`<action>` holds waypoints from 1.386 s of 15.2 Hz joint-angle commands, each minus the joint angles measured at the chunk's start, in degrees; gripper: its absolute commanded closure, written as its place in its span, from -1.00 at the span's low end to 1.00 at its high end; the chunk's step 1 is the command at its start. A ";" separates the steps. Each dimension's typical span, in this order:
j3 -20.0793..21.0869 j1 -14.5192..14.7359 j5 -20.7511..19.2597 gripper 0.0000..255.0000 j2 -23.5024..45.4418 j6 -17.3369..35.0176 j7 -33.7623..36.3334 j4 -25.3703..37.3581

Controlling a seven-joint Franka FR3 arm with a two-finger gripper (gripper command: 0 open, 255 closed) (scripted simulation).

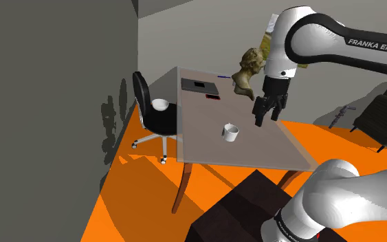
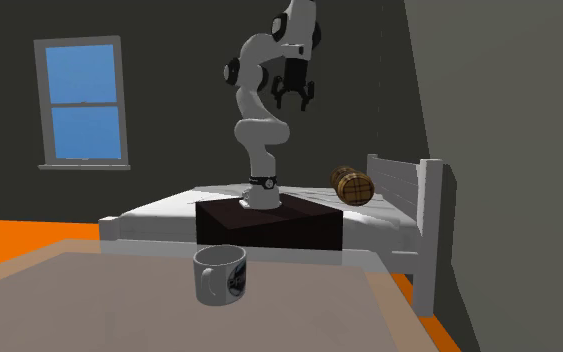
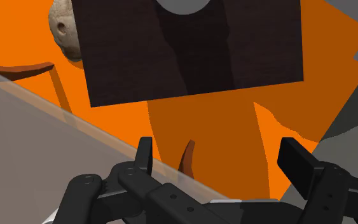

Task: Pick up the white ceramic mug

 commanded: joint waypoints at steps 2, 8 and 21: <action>-0.77 -0.26 -0.73 -1.00 0.96 1.77 -0.84 -0.69; -5.39 -1.76 -4.61 -1.00 8.49 12.65 -5.58 -3.19; -14.41 -3.94 -7.35 -1.00 32.98 34.68 -15.79 1.44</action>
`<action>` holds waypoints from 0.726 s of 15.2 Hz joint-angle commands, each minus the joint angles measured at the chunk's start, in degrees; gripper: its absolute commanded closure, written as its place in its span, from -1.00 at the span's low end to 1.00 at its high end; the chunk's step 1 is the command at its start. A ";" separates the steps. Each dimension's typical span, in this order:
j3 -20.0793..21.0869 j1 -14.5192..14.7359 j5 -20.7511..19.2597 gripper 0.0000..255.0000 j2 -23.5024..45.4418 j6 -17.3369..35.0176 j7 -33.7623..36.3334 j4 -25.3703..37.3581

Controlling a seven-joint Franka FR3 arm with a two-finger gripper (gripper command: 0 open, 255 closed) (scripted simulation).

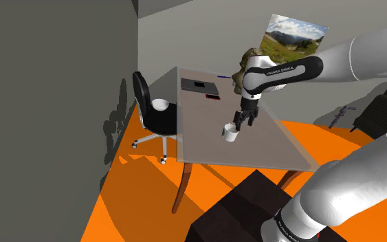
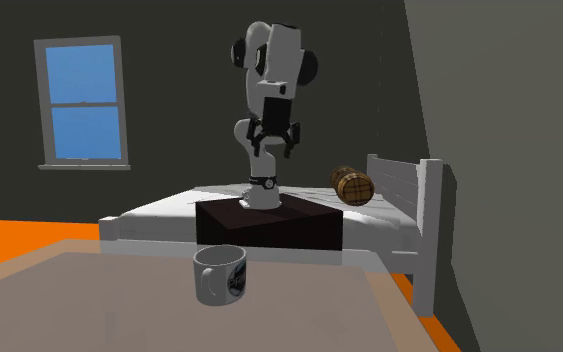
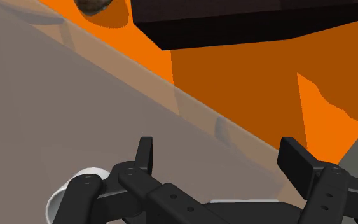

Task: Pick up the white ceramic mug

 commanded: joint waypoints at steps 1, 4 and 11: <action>-0.99 -0.07 0.56 -1.00 4.55 3.00 -1.56 1.92; -2.37 -0.55 1.90 -1.00 11.25 6.89 -4.43 5.11; -3.51 -2.97 7.09 -1.00 27.21 13.36 -11.55 15.13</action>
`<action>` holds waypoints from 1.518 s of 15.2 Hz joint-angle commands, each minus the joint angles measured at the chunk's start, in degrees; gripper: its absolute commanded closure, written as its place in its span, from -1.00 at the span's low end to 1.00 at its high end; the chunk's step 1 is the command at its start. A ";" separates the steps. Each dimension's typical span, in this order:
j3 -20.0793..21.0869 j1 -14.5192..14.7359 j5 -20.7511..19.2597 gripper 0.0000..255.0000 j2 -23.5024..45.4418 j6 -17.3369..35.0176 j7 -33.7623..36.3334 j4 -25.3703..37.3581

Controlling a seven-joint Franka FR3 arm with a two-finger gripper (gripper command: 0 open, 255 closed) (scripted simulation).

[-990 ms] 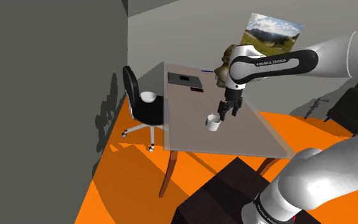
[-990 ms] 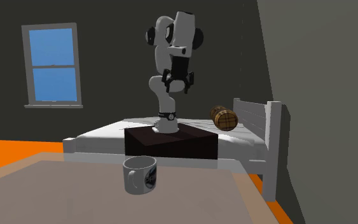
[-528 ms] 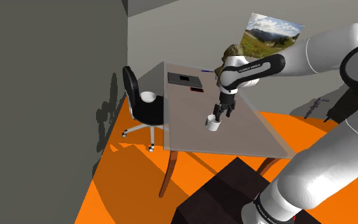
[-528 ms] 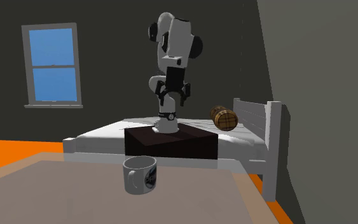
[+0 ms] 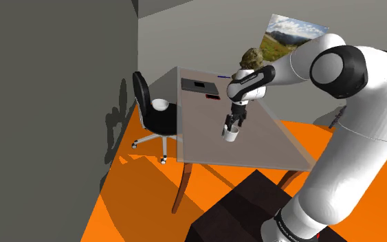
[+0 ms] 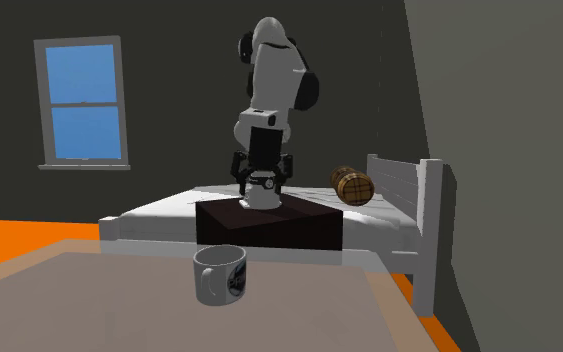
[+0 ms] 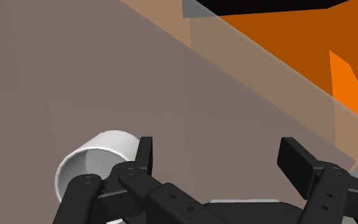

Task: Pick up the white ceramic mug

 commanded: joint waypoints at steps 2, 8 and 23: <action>0.11 -1.71 2.49 -1.00 7.06 2.13 -3.18 5.14; 1.71 -5.80 6.49 -1.00 20.54 3.49 -7.71 17.72; 3.12 -7.71 8.27 1.00 28.43 7.23 -8.83 22.00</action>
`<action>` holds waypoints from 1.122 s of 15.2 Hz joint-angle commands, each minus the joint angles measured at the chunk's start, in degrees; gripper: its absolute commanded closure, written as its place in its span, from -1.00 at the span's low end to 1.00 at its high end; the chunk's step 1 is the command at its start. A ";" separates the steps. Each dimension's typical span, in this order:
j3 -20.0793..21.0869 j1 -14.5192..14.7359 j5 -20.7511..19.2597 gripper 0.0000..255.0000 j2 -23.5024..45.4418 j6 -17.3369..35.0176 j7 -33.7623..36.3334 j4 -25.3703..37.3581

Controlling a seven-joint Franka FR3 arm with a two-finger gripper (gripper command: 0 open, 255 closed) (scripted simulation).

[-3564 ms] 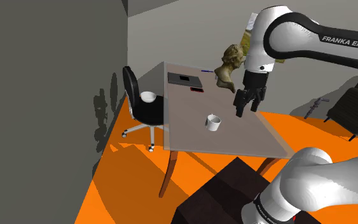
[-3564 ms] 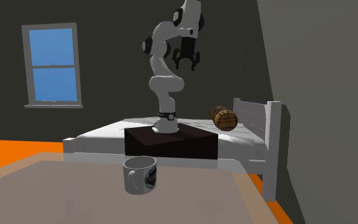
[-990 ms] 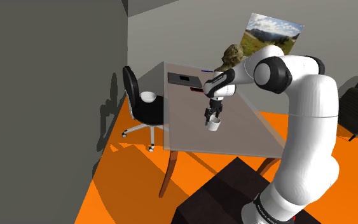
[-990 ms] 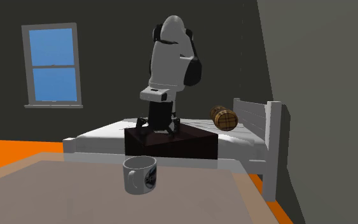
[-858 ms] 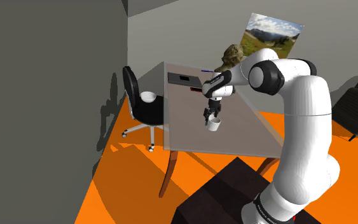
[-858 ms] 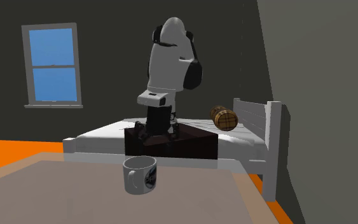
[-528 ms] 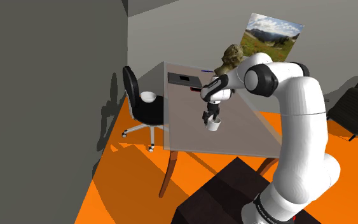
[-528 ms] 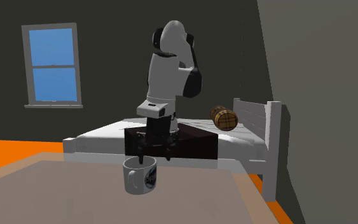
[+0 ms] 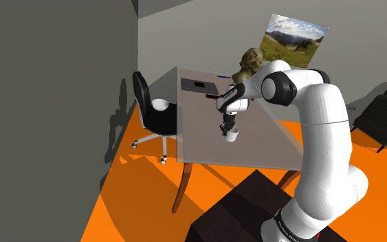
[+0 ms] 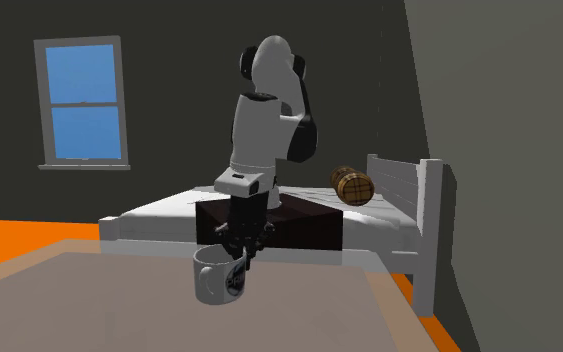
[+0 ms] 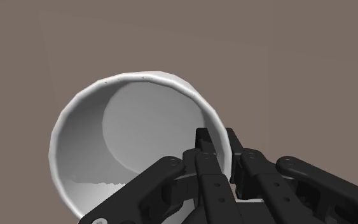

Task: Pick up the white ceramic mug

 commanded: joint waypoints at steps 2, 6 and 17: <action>0.00 0.00 0.00 1.00 0.01 0.02 0.00 0.00; 0.00 0.02 0.00 1.00 0.00 -0.04 0.02 0.04; -1.22 0.99 -1.44 1.00 -6.02 -5.67 0.30 -0.26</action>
